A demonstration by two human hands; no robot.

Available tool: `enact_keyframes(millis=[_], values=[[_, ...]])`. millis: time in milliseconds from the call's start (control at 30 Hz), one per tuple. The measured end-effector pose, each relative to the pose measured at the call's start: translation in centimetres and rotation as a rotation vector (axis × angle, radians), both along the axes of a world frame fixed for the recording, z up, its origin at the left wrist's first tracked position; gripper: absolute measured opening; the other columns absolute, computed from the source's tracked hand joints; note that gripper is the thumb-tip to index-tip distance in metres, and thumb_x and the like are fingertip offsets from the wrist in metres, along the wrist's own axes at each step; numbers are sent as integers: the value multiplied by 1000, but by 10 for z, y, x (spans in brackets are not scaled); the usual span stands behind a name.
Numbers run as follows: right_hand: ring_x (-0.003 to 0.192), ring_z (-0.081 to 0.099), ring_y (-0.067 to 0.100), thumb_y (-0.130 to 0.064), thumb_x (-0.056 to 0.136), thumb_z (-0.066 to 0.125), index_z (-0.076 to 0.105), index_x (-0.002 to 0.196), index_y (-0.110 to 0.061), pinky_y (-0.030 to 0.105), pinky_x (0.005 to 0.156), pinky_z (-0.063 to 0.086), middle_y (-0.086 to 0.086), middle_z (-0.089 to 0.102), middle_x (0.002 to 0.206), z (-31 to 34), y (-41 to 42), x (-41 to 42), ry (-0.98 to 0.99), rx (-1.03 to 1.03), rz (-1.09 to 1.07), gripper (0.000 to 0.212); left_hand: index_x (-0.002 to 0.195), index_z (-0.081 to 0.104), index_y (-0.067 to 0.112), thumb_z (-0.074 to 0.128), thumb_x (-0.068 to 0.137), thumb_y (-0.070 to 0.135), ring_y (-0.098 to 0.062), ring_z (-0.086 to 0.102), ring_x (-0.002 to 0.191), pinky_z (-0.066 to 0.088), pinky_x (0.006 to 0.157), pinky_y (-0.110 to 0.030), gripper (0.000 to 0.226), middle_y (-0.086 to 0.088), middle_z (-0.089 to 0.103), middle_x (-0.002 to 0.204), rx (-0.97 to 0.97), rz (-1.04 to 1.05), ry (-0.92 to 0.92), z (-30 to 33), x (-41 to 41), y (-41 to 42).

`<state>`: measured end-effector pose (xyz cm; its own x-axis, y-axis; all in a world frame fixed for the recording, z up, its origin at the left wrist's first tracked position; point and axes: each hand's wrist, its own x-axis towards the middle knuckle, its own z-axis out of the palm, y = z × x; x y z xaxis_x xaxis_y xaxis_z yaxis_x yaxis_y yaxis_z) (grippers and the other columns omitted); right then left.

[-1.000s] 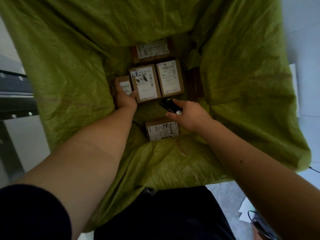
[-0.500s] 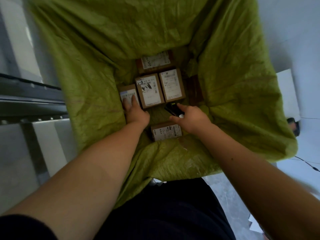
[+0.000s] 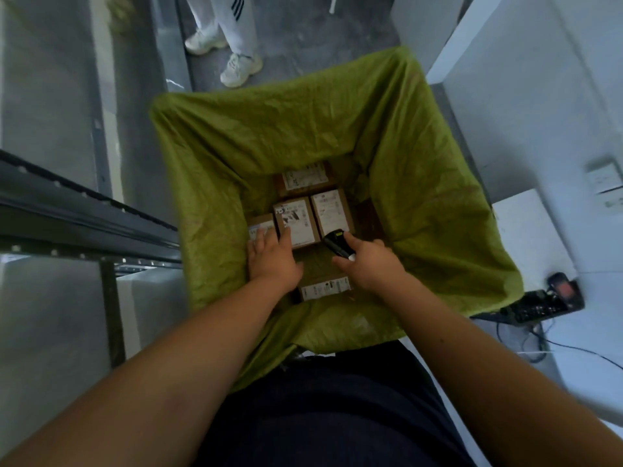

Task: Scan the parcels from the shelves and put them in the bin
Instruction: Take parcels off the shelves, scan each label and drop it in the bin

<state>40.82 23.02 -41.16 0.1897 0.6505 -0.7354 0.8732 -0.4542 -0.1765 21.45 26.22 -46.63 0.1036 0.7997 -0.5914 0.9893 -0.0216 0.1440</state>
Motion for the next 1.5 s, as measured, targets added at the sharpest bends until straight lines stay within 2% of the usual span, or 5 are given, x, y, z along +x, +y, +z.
enact_keyframes(millis=[233, 767, 1033, 1200, 1500], values=[[128, 49, 39, -76, 92, 49, 19, 161, -47, 52, 106, 47, 17, 49, 143, 18, 10, 30, 22, 112, 229, 80, 167, 12, 25, 60, 96, 49, -36, 2, 160, 2, 129, -56, 89, -12, 13, 173, 165, 10, 60, 52, 9, -8], [133, 41, 39, -58, 106, 38, 14, 166, -31, 45, 105, 39, 15, 54, 145, 131, 4, -18, 360, 366, 866, 70, 164, 18, 34, 52, 93, 69, -30, 7, 160, 4, 129, -55, 87, -6, 20, 172, 516, 636, 195, 208, 13, -175], [105, 59, 33, -68, 101, 35, 16, 163, -40, 40, 91, 49, 17, 55, 125, 168, -69, -118, 610, 516, 1203, 71, 165, 14, 36, 49, 97, 67, -26, -2, 161, 0, 130, -51, 83, -4, 10, 175, 522, 1020, 301, 260, -25, -305], [116, 55, 35, -72, 99, 34, 15, 162, -45, 42, 96, 48, 18, 50, 128, 194, -135, -164, 681, 543, 1473, 72, 166, 7, 34, 41, 98, 73, -28, -1, 161, -1, 130, -51, 86, -6, 11, 174, 556, 1127, 472, 274, -22, -399], [95, 50, 19, -68, 99, 46, 16, 161, -49, 30, 76, 40, 4, 46, 114, 245, -276, -170, 881, 420, 1775, 72, 166, 12, 37, 51, 95, 72, -25, 2, 161, 8, 131, -50, 89, -3, 15, 174, 661, 1481, 507, 319, 42, -550]])
